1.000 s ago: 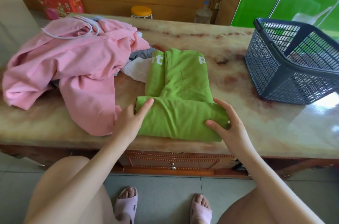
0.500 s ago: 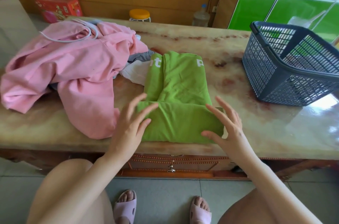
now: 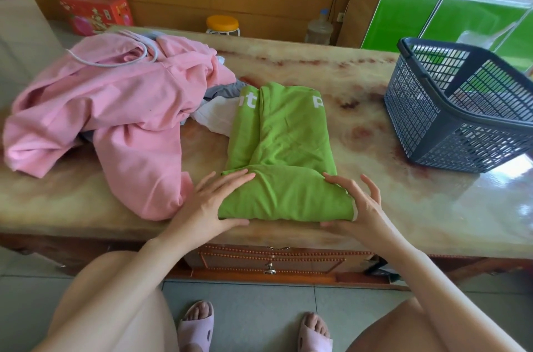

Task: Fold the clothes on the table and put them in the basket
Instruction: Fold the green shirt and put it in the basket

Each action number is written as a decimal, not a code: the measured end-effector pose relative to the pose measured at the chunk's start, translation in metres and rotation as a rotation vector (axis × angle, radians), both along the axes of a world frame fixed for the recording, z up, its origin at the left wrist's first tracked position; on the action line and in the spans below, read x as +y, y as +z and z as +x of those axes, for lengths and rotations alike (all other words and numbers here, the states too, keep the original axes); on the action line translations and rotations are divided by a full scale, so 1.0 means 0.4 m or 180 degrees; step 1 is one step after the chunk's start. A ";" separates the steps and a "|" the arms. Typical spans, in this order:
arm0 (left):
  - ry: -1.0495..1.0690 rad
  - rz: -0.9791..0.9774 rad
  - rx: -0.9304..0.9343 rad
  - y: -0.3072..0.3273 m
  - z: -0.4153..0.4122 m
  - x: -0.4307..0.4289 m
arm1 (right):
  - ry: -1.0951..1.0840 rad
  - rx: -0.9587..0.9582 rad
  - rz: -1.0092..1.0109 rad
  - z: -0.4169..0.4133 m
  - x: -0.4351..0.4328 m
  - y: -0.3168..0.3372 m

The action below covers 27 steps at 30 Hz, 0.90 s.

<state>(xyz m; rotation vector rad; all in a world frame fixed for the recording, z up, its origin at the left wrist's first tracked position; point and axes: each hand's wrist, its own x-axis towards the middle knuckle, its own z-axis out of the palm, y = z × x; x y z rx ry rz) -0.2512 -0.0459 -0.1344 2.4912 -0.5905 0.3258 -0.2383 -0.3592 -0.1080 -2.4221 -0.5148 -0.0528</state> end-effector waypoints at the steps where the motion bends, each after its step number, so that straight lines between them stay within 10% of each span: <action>1: 0.0150 -0.0193 0.0011 0.002 0.004 0.000 | -0.0147 0.0080 0.0123 0.004 -0.001 -0.002; 10: 0.0929 -0.1496 0.0140 0.107 0.042 -0.040 | -0.0754 0.0314 0.0949 0.046 0.009 0.059; 27: 0.1257 -0.1703 0.1047 0.101 0.082 -0.072 | -0.1821 0.0757 0.0756 0.108 0.065 0.066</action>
